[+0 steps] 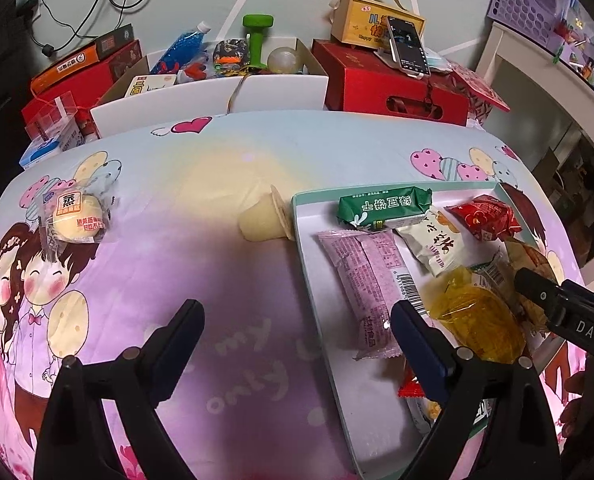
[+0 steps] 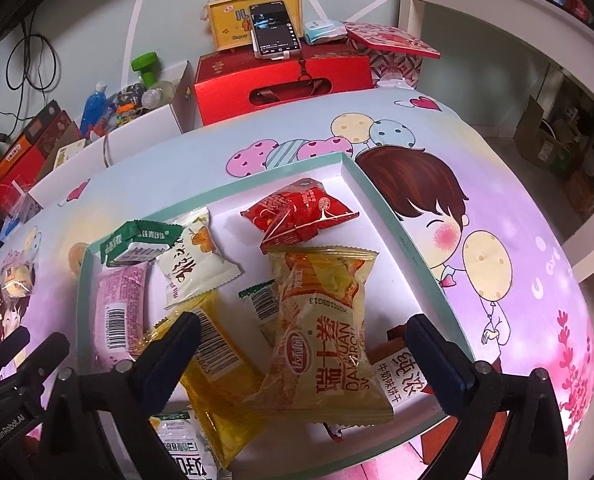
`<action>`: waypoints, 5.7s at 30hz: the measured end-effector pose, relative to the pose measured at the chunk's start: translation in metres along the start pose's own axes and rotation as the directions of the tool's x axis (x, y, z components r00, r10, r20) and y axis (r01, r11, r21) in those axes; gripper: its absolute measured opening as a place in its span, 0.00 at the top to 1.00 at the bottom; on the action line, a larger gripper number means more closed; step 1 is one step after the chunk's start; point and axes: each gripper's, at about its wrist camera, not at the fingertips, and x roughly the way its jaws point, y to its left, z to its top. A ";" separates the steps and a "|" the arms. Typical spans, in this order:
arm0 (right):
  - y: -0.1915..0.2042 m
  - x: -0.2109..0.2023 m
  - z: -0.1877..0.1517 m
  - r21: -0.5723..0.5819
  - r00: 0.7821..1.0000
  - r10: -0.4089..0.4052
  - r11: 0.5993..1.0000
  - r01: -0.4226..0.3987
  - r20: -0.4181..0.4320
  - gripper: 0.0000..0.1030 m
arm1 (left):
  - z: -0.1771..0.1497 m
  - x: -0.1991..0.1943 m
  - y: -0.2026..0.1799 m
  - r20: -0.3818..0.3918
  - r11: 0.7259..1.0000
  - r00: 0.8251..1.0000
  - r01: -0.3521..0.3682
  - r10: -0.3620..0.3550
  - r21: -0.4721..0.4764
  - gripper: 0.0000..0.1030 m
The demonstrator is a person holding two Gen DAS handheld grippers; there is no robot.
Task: Organize snacks
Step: 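Withdraw both open tools from the tray back toward the remaining snacks, then grasp the Kong steamed bun packet with the left tool while the right tool grasps the cream cup, then carry both items over the tray and open both tools to drop them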
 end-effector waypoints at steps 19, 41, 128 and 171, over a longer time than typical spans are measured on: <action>0.074 -0.021 0.000 -0.115 0.987 0.153 0.983 -0.146 0.056 0.00 | 0.018 -0.024 0.087 0.043 0.982 0.990 -0.125 0.132 -0.140 0.08; 0.206 -0.027 -0.026 -0.330 0.931 0.365 0.881 -0.340 0.016 0.00 | -0.004 -0.037 0.258 -0.037 0.885 0.974 -0.217 0.222 -0.413 0.08; 0.060 -0.022 0.010 -0.129 0.982 0.102 0.988 -0.082 0.159 0.61 | 0.046 -0.002 0.003 -0.011 0.984 0.987 0.160 -0.159 0.076 0.37; 0.054 -0.069 -0.069 -0.199 0.975 0.120 0.977 -0.082 0.188 0.00 | -0.055 -0.062 0.053 0.078 0.991 0.988 -0.128 0.131 -0.036 0.08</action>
